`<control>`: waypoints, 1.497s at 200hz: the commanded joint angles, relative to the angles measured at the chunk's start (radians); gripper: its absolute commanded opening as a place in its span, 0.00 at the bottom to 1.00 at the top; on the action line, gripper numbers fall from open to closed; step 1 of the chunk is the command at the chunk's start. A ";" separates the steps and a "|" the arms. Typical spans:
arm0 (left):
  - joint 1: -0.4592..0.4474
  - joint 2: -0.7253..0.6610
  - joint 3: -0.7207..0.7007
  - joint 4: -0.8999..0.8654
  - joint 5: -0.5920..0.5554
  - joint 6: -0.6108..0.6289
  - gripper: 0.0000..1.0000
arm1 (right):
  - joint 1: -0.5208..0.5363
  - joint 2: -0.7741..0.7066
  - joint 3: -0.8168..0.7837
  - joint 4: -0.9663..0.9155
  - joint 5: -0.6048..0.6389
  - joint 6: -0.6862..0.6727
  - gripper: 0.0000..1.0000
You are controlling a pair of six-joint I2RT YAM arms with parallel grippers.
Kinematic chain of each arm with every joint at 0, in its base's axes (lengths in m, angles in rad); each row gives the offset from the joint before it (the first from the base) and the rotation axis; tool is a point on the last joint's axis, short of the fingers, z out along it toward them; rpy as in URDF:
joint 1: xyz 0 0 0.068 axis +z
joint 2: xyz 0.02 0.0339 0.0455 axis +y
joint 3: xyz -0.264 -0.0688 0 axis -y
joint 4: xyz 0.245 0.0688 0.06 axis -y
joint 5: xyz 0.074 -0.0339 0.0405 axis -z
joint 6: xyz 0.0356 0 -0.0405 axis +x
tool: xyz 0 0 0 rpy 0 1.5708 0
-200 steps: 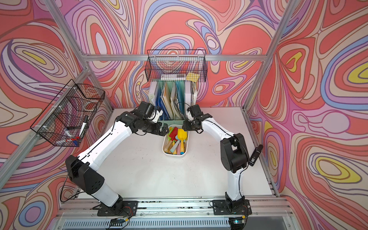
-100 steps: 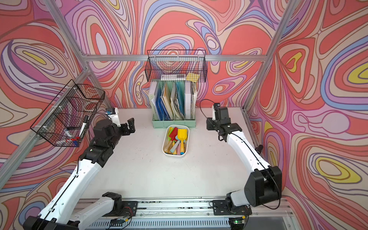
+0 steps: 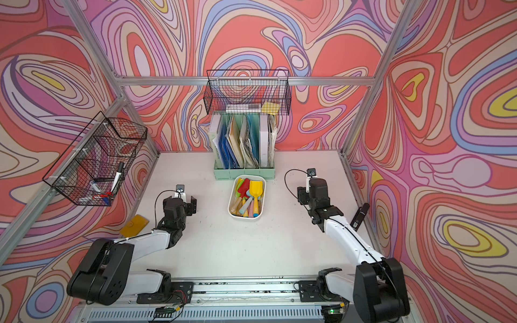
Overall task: Put the shovel into the storage box
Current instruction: Reset both arms
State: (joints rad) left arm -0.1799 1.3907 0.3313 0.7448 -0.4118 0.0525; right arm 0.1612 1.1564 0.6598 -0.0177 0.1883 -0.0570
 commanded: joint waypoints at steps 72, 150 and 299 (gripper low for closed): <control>0.144 0.161 0.014 0.228 0.339 -0.048 0.99 | -0.031 0.099 -0.325 0.760 -0.020 -0.080 0.85; 0.177 0.148 0.047 0.136 0.413 -0.072 0.99 | -0.105 0.548 -0.265 1.138 -0.121 0.010 0.86; 0.177 0.146 0.052 0.124 0.414 -0.071 0.99 | -0.186 0.539 -0.186 0.958 -0.203 0.079 0.98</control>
State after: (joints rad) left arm -0.0074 1.5341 0.3798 0.8783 -0.0086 -0.0086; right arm -0.0250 1.7023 0.4824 0.9482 -0.0063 0.0135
